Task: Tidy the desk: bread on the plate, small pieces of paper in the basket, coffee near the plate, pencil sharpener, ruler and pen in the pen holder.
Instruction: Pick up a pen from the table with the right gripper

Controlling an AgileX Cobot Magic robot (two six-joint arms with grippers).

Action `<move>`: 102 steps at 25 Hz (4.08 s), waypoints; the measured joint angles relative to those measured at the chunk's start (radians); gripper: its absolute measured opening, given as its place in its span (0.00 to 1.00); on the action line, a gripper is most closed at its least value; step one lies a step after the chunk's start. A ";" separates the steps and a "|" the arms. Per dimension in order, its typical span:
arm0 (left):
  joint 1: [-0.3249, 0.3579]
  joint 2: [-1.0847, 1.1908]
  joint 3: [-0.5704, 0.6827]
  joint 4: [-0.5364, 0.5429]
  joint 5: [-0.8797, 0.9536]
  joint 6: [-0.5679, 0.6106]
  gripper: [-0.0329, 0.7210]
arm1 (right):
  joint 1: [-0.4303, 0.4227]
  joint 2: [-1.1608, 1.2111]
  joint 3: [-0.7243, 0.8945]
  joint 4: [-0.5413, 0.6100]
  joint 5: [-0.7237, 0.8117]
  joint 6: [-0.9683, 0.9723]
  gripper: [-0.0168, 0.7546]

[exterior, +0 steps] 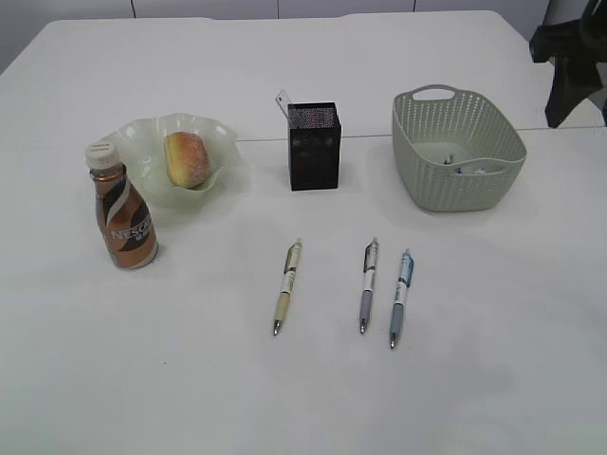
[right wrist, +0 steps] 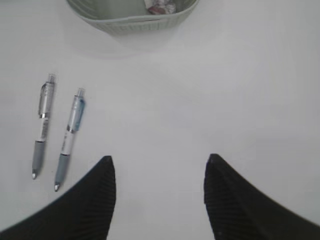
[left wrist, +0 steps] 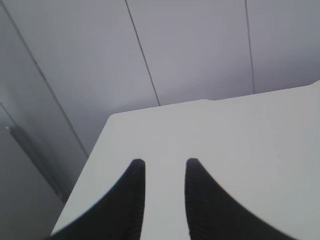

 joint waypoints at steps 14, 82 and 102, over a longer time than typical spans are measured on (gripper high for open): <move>0.061 -0.012 0.072 0.000 0.253 -0.086 0.28 | 0.000 0.000 0.000 0.093 0.002 0.036 0.60; 0.053 -0.697 1.161 0.025 0.572 -0.417 0.67 | 0.000 0.043 0.004 0.337 0.002 0.051 0.71; -0.041 -0.737 1.161 0.025 0.603 -0.428 0.67 | 0.171 0.157 0.004 0.036 -0.008 0.381 0.74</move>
